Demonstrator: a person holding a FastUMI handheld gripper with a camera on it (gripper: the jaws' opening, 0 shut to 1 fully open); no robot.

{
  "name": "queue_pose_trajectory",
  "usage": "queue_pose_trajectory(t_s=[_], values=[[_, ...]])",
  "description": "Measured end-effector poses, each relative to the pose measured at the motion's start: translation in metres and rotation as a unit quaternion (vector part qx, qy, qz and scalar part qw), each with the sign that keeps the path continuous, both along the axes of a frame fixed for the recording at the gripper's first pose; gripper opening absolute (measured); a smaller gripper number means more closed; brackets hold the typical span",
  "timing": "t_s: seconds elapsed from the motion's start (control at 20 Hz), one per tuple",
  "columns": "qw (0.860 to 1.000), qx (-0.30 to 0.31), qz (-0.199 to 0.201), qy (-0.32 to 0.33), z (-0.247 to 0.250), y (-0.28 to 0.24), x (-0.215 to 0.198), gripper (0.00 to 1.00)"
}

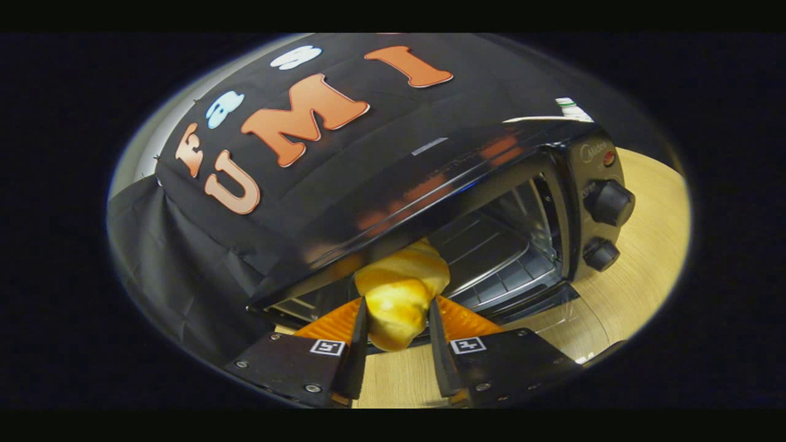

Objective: Open the toaster oven, put the food inside, and close the toaster oven door.

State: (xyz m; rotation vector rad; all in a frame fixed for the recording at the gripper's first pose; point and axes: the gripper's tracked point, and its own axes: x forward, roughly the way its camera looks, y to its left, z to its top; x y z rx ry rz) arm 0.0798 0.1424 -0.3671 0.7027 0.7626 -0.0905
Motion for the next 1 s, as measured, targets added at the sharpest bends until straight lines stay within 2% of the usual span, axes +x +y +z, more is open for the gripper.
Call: queue_pose_trajectory(t_s=[0.4, 0.6, 0.95, 1.0], values=[[1.000, -0.025, -0.018, -0.003, -0.021, -0.011, 0.028, 0.48], [0.999, -0.050, -0.011, 0.006, -0.022, -0.006, 0.019, 0.48], [0.999, -0.044, -0.022, 0.011, -0.014, 0.001, 0.004, 0.48], [0.999, -0.047, -0.018, 0.009, -0.012, 0.002, 0.004, 0.51]])
